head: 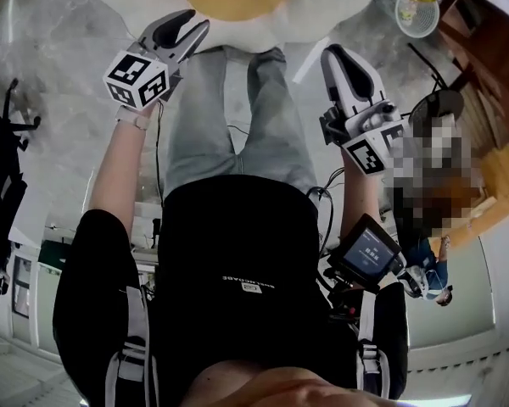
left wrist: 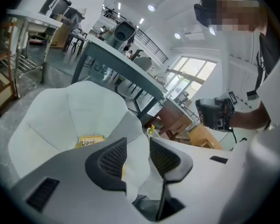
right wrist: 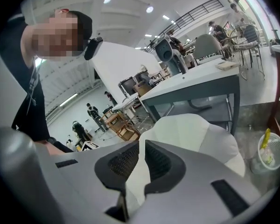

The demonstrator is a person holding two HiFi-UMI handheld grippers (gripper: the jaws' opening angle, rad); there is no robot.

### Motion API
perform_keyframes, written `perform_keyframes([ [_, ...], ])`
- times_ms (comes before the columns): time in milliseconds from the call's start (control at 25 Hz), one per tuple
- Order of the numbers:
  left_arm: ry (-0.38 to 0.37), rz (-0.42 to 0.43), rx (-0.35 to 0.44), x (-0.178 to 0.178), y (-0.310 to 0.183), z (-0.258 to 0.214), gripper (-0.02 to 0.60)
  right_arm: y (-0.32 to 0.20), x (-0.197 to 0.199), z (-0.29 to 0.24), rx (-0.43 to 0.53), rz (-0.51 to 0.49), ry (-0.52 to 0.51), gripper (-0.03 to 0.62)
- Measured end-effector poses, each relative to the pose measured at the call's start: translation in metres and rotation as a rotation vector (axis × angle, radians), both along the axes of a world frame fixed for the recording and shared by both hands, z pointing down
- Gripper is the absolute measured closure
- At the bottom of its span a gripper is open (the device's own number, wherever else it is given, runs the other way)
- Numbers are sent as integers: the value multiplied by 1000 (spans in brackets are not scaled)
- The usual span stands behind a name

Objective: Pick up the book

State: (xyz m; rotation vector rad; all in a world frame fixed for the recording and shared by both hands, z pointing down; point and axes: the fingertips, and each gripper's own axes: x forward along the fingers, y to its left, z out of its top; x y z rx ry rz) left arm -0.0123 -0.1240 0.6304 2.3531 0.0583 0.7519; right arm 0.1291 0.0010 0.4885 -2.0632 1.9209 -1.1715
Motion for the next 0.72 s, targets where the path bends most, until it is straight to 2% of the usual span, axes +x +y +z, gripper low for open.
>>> perform_keyframes([
  [80,-12,20,-1,0,11,18,433,7,0,11,-5,-3,-7,545],
  [280,-35,3,-27,0,33,52,425,29,-1,37,-22,6,-24,545],
  [560,-69,-125,-121,-28,-4,157,423,1,-17,124,-33,37,-59,545],
  [720,-100,-152,-158,-31,-7,216,420,-1,-20,165,-51,41,-71,545],
])
